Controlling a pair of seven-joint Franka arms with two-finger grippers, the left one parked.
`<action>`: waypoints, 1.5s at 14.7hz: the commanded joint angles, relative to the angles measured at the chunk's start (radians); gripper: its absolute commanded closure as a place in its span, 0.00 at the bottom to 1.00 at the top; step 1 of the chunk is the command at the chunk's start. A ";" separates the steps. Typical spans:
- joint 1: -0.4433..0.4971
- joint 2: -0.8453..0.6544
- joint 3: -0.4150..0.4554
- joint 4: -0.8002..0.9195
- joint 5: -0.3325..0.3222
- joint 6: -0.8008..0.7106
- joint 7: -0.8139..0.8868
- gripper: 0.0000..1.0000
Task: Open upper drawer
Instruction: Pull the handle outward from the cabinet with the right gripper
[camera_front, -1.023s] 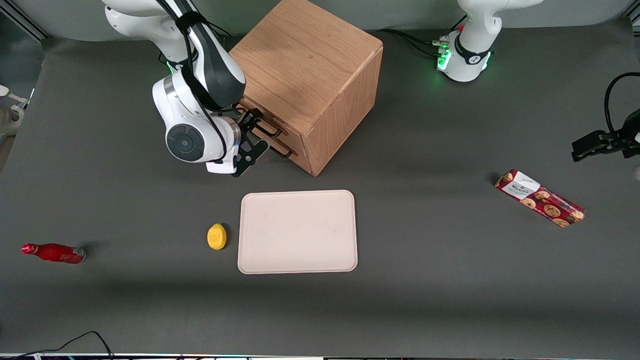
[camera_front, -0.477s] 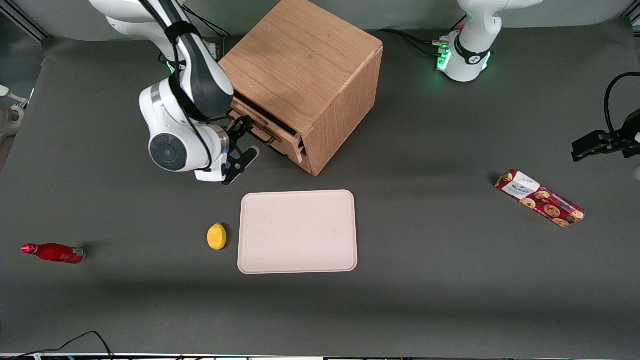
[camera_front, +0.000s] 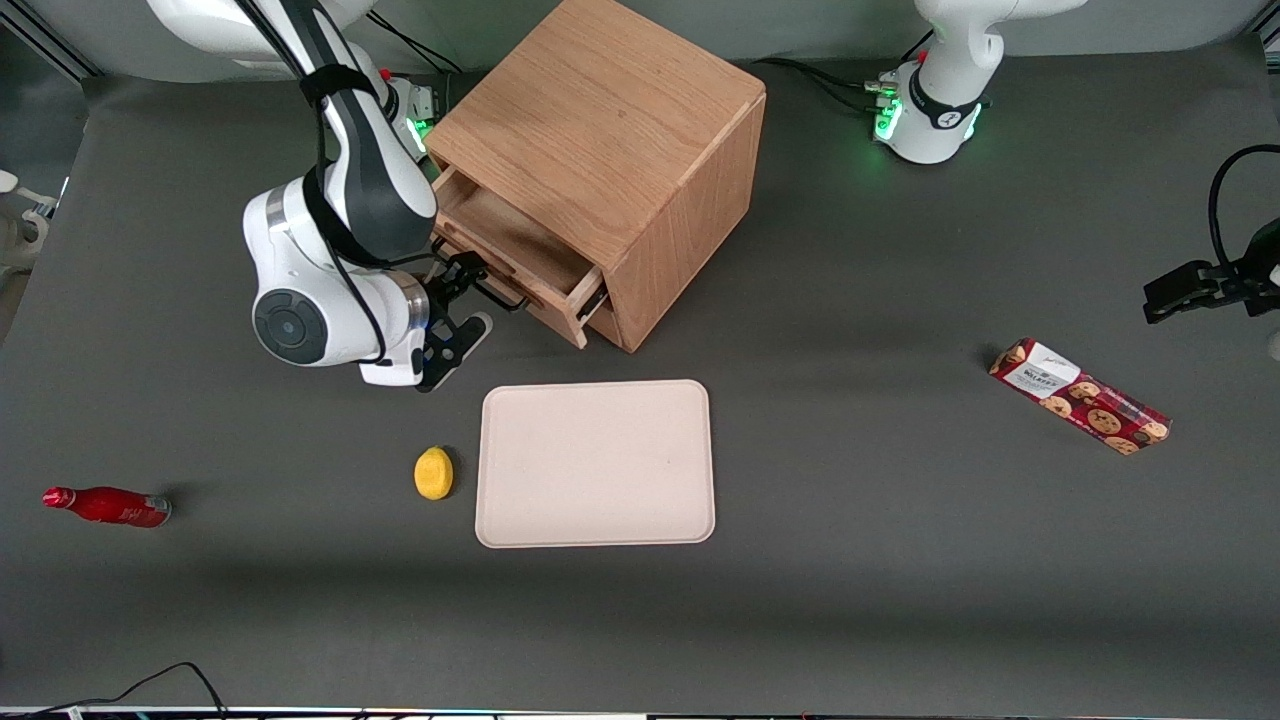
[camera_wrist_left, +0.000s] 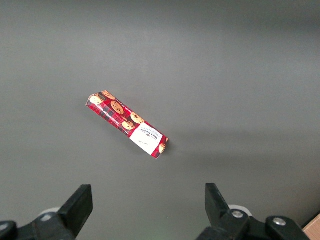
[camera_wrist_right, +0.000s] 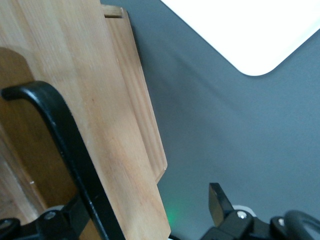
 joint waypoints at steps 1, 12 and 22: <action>-0.063 0.051 0.039 0.066 -0.008 -0.009 -0.049 0.00; -0.219 0.108 0.125 0.181 -0.075 -0.011 -0.072 0.00; -0.335 0.153 0.224 0.250 -0.149 -0.011 -0.094 0.00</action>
